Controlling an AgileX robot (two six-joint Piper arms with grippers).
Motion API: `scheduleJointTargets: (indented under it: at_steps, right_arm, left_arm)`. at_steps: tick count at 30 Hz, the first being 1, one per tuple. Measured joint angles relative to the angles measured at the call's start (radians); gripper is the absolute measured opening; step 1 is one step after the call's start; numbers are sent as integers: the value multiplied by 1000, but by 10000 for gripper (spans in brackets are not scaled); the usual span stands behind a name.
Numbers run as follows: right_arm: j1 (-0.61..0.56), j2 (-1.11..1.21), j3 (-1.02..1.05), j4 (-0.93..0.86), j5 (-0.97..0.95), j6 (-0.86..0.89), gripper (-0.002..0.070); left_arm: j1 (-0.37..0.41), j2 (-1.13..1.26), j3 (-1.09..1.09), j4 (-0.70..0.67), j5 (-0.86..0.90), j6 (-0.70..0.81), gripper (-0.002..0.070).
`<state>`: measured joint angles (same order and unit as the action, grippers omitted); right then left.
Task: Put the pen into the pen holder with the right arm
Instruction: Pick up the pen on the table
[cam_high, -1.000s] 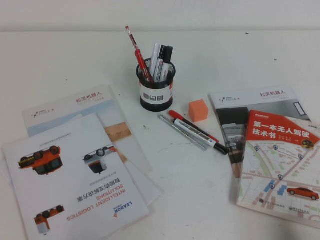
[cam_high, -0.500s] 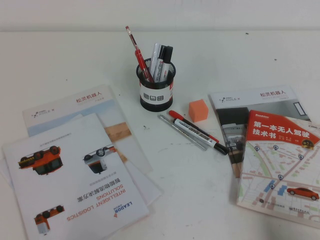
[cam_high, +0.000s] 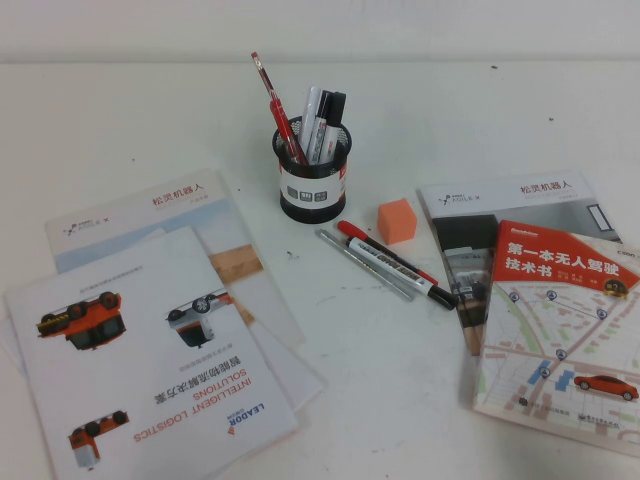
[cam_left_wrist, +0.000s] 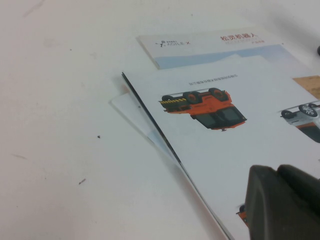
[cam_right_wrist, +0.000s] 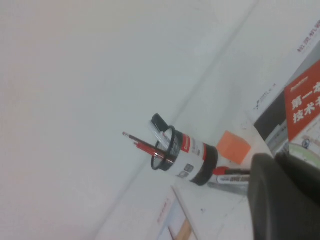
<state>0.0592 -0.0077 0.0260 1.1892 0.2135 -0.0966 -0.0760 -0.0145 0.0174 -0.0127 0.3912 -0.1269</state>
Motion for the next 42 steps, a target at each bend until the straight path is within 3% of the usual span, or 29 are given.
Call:
scheduleJointTargets:
  at_steps: [9,13,22,31,42]
  right_arm:
    - [0,0,0,2,-11,0,-19]
    - [0,21,-53,-120,45,-3,-19]
    - [-5,495,-562,-667,430,-12,-19]
    - [24,982,-1002,-724,708,-166,-19]
    - [275,1480,-1459,-1053,993,-164,-19]
  left_arm:
    - [0,0,0,0,0,0,-3]
    - [0,0,0,0,0,0,-3]
    - [0,0,0,0,0,0,-3]
    - [0,0,0,0,0,0,-2]
    - [0,0,0,0,0,0,-3]
